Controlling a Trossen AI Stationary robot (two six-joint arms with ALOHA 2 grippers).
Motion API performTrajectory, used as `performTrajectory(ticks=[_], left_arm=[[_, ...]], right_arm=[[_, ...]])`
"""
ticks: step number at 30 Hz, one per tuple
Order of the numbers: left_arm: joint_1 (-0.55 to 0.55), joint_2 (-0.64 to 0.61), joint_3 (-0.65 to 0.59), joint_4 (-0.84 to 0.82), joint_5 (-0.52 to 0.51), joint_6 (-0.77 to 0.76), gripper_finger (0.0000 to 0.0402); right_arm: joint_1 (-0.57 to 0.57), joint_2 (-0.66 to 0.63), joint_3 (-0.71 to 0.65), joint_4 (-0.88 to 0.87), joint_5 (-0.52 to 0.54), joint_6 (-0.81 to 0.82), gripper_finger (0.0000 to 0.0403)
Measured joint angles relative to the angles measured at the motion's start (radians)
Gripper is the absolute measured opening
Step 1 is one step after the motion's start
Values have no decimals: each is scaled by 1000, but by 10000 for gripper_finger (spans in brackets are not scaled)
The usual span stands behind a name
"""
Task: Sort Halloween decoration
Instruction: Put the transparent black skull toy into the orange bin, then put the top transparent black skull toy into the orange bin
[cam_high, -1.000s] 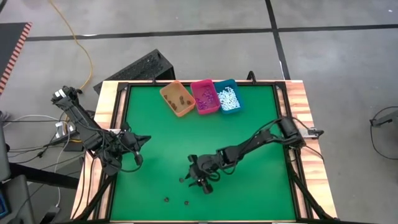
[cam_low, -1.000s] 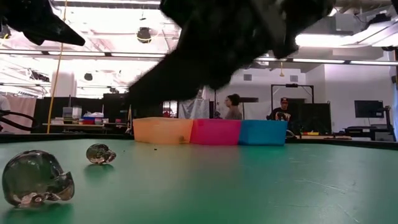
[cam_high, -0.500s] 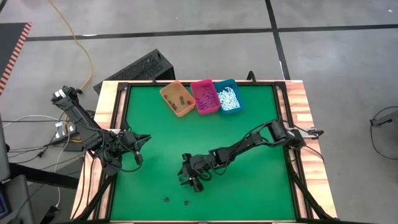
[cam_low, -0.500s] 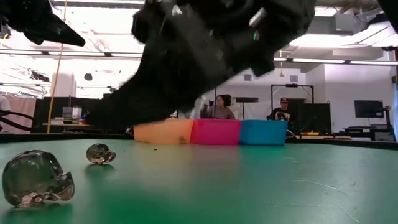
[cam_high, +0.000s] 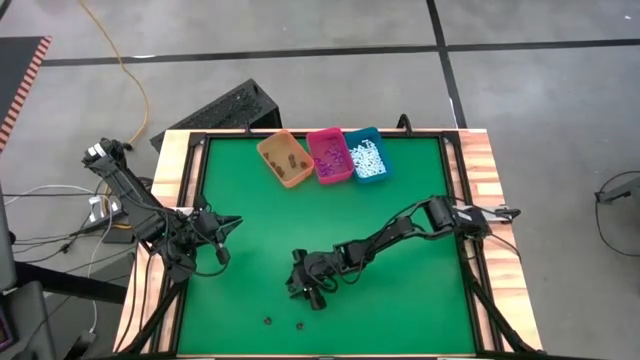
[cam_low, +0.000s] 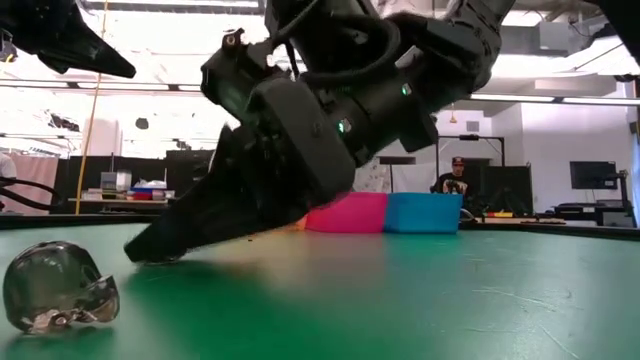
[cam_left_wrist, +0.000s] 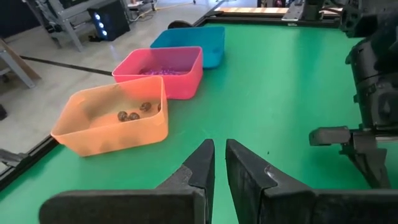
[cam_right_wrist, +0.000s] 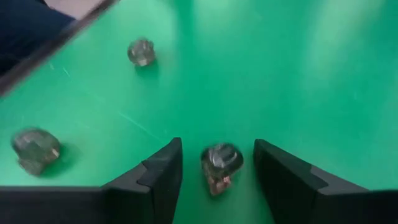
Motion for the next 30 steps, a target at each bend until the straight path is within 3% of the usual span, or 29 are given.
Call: performTrajectory(ticks=[11,21,30], left_arm=[[0,0,0,-3,7,-4,32],[0,0,0,-11,37,-7,32],[0,0,0,-11,33,-5,32]], right_arm=[[-1,12,2,-4,11,2,108],[-28,-3,-2,51,-1,62,106],[-191,-137,-2,59,0,-35,114]])
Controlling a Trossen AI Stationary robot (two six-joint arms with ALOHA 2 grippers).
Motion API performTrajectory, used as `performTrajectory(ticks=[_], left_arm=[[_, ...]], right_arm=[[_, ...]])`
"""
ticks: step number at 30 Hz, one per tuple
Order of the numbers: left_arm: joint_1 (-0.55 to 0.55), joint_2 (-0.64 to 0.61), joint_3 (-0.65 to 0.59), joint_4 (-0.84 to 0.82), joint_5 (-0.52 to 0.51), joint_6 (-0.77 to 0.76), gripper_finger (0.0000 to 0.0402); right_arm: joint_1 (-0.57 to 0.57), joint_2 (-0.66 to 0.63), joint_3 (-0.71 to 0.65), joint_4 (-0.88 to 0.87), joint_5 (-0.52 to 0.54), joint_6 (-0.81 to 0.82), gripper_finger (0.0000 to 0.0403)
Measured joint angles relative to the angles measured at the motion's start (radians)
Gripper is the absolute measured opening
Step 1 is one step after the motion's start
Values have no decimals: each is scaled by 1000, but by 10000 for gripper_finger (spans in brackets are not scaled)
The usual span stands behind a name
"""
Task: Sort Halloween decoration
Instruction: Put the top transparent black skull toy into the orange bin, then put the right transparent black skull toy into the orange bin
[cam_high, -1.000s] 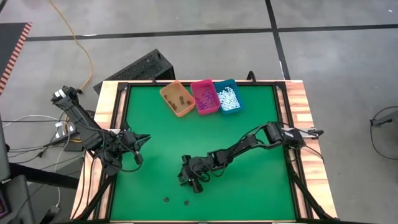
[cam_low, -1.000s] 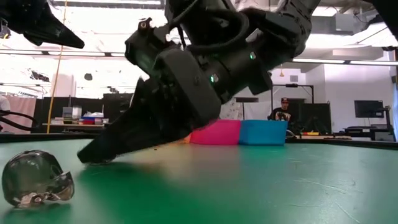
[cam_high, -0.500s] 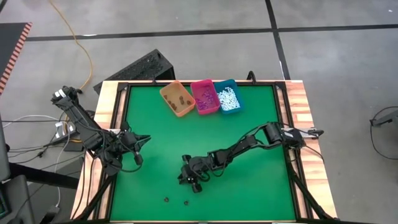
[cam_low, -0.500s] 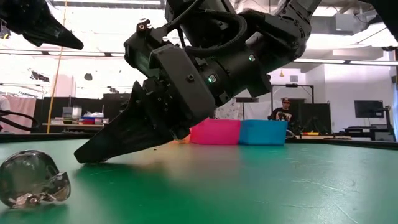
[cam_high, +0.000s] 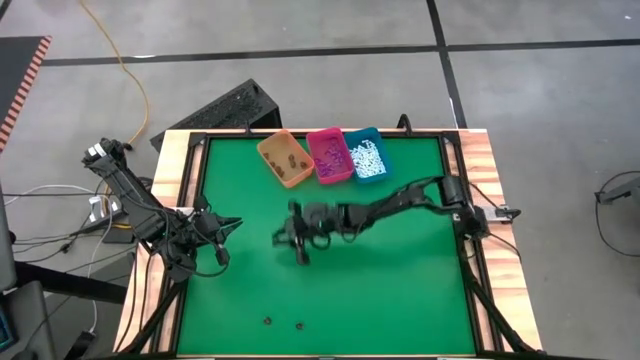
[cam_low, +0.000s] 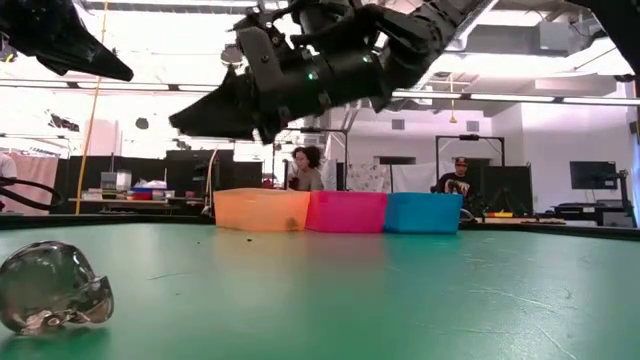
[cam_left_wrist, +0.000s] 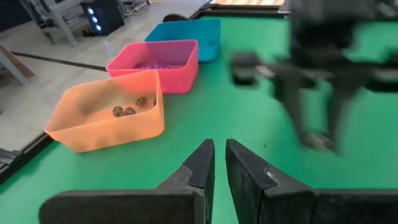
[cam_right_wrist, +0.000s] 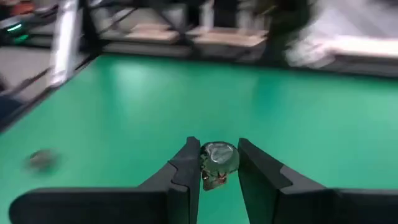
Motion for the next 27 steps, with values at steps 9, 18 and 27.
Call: performTrajectory(ticks=[9,18,27], left_arm=[[0,0,0,-9,-3,1,32],[0,0,0,-22,-10,1,32],[0,0,0,-29,0,1,32]], right_arm=[[-266,-46,1,5,129,21,122],[-384,-46,15,-26,109,98,199],[-302,-53,120,-171,-246,138,246]])
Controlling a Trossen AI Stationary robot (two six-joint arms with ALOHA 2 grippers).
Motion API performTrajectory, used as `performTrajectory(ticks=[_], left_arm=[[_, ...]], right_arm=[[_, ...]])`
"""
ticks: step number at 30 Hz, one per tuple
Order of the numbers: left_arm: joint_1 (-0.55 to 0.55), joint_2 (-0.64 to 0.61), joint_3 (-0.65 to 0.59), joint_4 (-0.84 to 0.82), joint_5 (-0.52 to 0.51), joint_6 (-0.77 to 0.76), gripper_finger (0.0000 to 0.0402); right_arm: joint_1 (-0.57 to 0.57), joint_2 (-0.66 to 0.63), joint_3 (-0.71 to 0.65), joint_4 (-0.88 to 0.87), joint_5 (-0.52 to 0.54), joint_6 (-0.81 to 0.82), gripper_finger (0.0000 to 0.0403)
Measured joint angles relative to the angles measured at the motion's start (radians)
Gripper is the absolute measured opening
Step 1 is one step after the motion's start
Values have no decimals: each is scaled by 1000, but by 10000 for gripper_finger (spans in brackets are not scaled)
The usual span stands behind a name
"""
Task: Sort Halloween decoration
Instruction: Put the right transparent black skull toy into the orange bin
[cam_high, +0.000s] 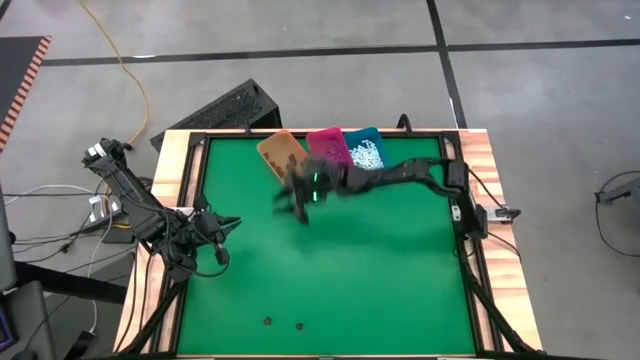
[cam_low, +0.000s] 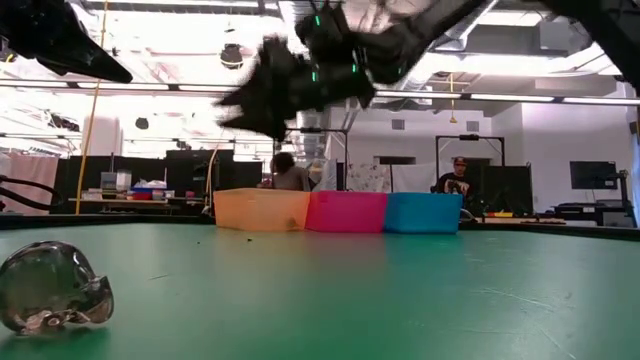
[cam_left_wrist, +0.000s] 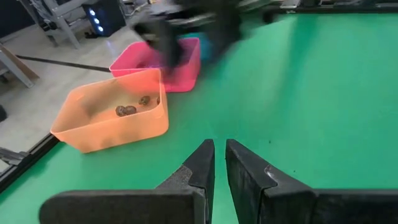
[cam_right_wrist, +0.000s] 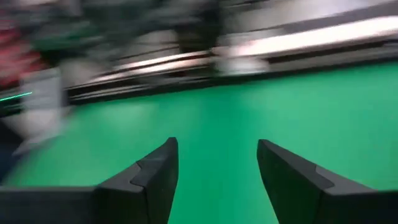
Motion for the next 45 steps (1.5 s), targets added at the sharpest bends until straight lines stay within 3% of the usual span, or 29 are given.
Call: performTrajectory(ticks=[4,7,12,17,21,33,45], left_arm=[[0,0,0,0,18,7,32],[0,0,0,0,28,6,32],[0,0,0,0,31,6,32],[0,0,0,1,30,-17,32],[0,0,0,0,26,-37,32],[0,0,0,-3,29,-45,32],[0,0,0,-7,33,-49,32]], right_arm=[[160,-3,3,-64,-165,17,226],[298,0,2,-101,-157,23,213],[512,5,2,-145,60,-38,204],[648,9,2,-222,263,-203,203],[674,10,1,-218,331,-231,206],[689,125,3,-89,272,-170,226],[675,192,6,-71,258,-154,227]])
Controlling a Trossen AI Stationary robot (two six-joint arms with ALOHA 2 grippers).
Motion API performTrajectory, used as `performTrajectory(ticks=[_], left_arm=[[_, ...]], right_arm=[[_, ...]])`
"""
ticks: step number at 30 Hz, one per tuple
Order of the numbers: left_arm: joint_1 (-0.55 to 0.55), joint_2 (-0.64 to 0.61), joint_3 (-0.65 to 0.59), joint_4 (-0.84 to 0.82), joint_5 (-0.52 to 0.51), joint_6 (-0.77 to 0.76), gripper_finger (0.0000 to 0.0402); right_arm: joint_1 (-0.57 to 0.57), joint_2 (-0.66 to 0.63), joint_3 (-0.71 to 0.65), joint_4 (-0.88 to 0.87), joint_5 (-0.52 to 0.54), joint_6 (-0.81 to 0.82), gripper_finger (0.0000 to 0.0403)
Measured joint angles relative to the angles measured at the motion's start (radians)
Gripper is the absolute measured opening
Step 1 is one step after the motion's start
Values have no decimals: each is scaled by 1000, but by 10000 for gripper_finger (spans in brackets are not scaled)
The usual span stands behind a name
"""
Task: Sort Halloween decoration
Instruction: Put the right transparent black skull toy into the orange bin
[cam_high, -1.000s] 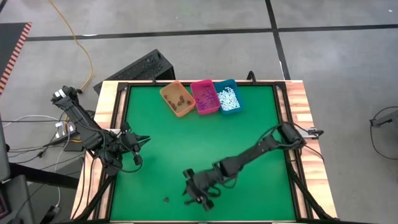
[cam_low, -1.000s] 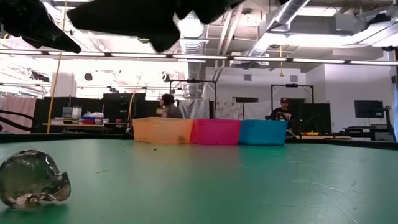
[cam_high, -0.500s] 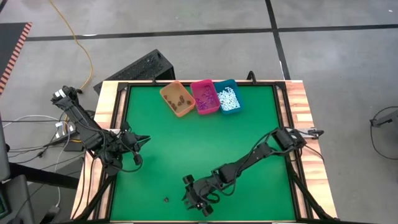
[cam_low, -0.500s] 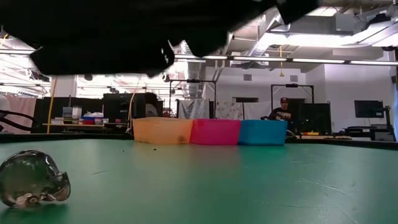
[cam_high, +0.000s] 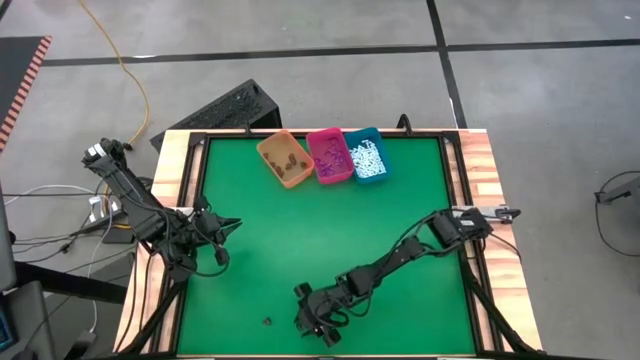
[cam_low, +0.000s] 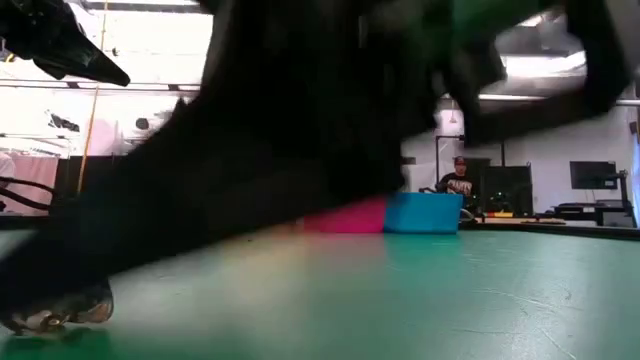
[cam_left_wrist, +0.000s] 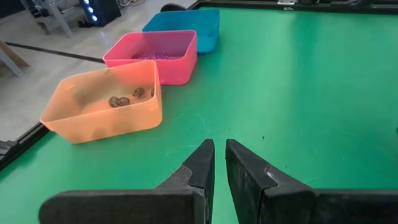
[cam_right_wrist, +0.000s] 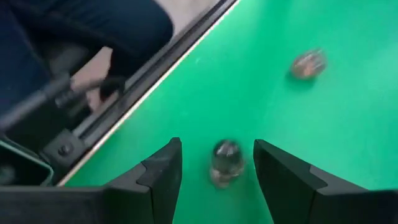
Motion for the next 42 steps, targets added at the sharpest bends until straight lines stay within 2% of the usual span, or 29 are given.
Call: performTrajectory(ticks=[7,10,18,26,31,37,42], left_arm=[[0,0,0,-1,0,-2,32],[0,0,0,-2,1,-11,32],[0,0,0,-28,19,-43,32],[0,0,0,-27,19,-44,32],[0,0,0,-26,19,-41,32],[0,0,0,-26,18,-23,32],[0,0,0,-27,17,-15,32]], right_arm=[[10,86,34,69,-43,33,225],[7,92,41,64,-62,42,212],[-7,93,41,37,-64,46,100],[-35,70,38,9,-72,101,99],[-124,7,34,-73,-71,32,99],[-304,-88,37,-75,-54,-65,99],[-470,-147,36,-70,12,-76,99]])
